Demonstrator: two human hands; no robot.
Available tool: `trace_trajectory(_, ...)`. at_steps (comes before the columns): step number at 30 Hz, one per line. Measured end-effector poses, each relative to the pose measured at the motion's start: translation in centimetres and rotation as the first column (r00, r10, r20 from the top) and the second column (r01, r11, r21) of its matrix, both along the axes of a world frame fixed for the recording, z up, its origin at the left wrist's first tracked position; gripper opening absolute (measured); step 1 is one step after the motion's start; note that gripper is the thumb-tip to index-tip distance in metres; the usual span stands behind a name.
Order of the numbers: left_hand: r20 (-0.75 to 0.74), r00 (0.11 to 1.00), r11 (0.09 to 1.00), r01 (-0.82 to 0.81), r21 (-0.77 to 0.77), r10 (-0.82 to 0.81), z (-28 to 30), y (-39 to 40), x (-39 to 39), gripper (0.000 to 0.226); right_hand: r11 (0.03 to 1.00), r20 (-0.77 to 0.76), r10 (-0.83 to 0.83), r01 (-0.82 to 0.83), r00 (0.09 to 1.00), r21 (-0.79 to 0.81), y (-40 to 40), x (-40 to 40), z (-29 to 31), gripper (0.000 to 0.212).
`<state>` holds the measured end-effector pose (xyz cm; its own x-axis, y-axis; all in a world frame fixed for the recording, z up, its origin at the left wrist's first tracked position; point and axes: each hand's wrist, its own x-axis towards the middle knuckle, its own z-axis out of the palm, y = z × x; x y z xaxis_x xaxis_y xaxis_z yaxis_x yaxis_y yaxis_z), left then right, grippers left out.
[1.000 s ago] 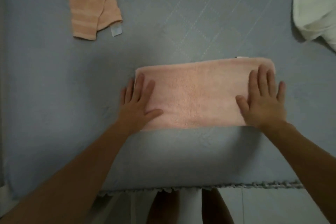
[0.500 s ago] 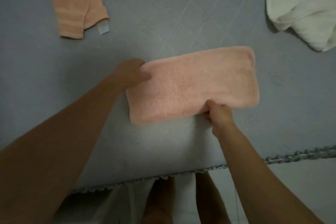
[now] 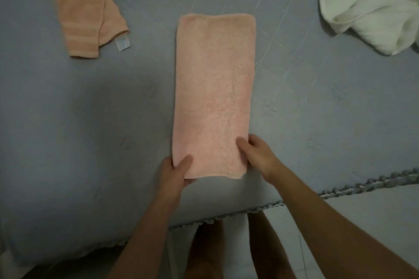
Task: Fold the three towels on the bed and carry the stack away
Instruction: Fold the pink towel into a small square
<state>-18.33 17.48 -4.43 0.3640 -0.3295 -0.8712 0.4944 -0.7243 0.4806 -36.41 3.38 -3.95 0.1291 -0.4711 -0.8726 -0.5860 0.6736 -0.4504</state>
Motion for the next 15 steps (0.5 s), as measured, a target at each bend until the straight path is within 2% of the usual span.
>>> trace_trajectory(2, 0.066, 0.998, 1.0, -0.011, -0.022, 0.013, 0.4, 0.0, -0.2, 0.04, 0.996, 0.046, 0.043, -0.046, 0.998, 0.076, 3.2, -0.4, 0.6, 0.059)
trace_trajectory(5, 0.139, 0.99, 0.994, 0.043, -0.102, -0.028, 1.7, -0.7, 1.3, 0.047, 0.999, 0.049, 0.027, -0.026, 0.998, -0.025, 4.2, -0.2, 2.0, 0.07)
trace_trajectory(7, 0.175, 0.975, 0.96, 0.172, -0.219, -0.135, 2.7, -1.3, 2.8, 0.056, 0.993, 0.088, -0.021, 0.031, 0.996, -0.112, 3.3, -0.2, 3.3, 0.078)
trace_trajectory(8, 0.22, 0.947, 0.917, 0.29, -0.273, -0.233, 3.2, -1.6, 3.6, 0.065, 0.989, 0.154, -0.019, 0.041, 0.988, -0.145, 2.7, -0.4, 4.0, 0.085)
trace_trajectory(9, 0.287, 0.889, 0.851, 0.435, -0.293, -0.356, 3.6, -2.0, 4.2, 0.074, 0.984, 0.242, 0.012, 0.031, 0.97, -0.173, 2.1, -0.7, 4.6, 0.091)
trace_trajectory(11, 0.423, 0.712, 0.676, 0.688, -0.263, -0.56, 4.1, -2.5, 5.1, 0.084, 0.958, 0.357, 0.192, -0.096, 0.914, -0.269, 1.2, -1.2, 5.6, 0.095)
trace_trajectory(13, 0.516, 0.565, 0.535, 0.815, -0.225, -0.644, 4.0, -2.8, 5.5, 0.082, 0.871, 0.287, 0.421, -0.296, 0.86, -0.391, 0.7, -1.4, 5.8, 0.091)
trace_trajectory(14, 0.543, 0.534, 0.516, 0.832, -0.203, -0.648, 3.8, -2.9, 5.5, 0.076, 0.806, 0.206, 0.517, -0.392, 0.831, -0.445, 0.5, -1.4, 5.7, 0.087)
trace_trajectory(15, 0.569, 0.527, 0.534, 0.827, -0.174, -0.632, 3.7, -2.9, 5.5, 0.067, 0.742, 0.127, 0.582, -0.461, 0.803, -0.487, 0.5, -1.3, 5.5, 0.08)
